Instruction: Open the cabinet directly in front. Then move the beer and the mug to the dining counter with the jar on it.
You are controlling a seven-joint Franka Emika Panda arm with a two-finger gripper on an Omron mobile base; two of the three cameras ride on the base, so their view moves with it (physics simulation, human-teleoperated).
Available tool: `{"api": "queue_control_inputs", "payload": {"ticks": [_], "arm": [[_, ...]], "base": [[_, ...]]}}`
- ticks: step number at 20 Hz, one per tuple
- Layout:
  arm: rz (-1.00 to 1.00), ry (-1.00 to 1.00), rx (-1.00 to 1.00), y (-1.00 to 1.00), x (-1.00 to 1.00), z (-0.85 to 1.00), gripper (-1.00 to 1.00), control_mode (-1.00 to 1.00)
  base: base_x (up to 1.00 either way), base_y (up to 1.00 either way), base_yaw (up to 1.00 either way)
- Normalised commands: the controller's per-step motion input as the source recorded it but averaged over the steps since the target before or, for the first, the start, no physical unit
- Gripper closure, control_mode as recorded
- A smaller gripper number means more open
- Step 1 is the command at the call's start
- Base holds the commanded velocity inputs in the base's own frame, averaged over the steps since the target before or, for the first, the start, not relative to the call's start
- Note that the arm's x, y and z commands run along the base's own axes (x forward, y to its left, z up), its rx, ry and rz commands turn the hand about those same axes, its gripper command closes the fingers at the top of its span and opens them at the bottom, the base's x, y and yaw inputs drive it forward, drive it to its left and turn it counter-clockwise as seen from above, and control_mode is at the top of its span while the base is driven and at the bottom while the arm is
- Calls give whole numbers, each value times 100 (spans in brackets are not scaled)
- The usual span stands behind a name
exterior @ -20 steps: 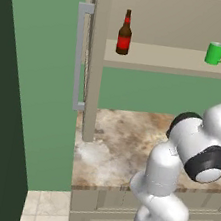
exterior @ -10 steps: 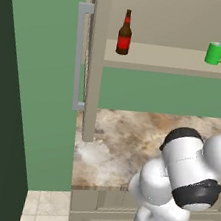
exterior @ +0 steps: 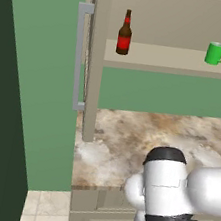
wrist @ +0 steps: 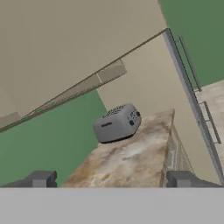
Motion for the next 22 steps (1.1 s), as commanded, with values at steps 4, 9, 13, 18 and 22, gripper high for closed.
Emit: {"api": "queue_control_inputs", "payload": {"ticks": [4, 9, 13, 18, 22], "arm": [[0, -51, 28, 36, 0, -30, -100, -100], [-5, -98, 43, 31, 0, -4, -100, -100], [-3, -98, 51, 28, 0, 0, -100, -100], [0, -74, 62, 15, 4, 15, -100, -100], [16, -23, 75, 0, 32, 53, -100, -100]], "base": [[0, 0, 0], [0, 0, 0], [0, 0, 0], [0, 0, 0], [0, 0, 0]]}}
